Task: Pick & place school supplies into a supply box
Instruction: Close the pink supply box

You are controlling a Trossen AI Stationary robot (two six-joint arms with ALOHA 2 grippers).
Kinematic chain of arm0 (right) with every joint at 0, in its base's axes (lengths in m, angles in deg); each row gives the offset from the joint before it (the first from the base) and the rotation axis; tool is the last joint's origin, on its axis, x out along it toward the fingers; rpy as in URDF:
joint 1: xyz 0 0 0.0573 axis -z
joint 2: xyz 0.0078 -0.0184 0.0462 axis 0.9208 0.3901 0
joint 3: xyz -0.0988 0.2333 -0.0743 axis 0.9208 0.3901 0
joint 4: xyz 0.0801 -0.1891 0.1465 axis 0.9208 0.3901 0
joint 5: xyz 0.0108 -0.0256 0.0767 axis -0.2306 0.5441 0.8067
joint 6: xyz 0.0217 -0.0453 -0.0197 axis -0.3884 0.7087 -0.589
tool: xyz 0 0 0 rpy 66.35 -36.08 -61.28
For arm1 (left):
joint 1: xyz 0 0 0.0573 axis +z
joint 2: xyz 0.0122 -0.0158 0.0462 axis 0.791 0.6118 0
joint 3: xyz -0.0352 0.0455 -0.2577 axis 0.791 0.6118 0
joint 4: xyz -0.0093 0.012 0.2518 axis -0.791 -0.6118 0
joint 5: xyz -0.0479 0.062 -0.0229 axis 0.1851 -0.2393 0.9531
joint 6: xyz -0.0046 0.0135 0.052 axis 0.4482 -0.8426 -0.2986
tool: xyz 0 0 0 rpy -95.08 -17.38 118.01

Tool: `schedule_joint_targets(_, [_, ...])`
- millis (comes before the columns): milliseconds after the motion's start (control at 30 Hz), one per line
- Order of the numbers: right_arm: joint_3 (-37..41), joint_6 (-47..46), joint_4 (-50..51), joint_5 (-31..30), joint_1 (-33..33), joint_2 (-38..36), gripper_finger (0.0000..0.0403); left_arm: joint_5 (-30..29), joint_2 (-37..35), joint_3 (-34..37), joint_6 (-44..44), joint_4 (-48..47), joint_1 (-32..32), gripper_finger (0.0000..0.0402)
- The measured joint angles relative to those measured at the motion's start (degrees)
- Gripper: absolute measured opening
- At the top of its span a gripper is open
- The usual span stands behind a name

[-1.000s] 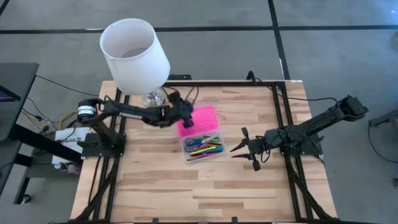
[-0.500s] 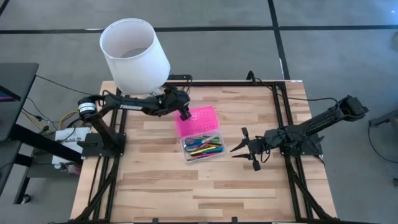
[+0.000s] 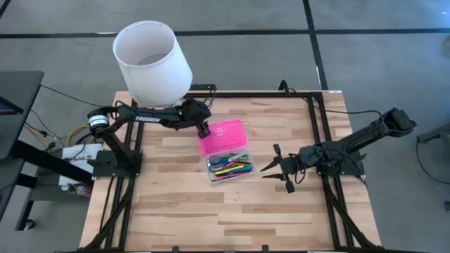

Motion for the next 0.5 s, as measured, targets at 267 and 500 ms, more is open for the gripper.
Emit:
schedule_joint_targets(267, [0.0,0.0,0.0,0.0,0.0,0.0,0.01,1.8,0.0,0.0,0.4,-3.6,0.1,0.0208])
schedule_joint_targets(500, [0.0,0.0,0.0,0.0,0.0,0.0,0.01,5.6,0.0,0.0,0.4,-5.4,0.0,0.0208])
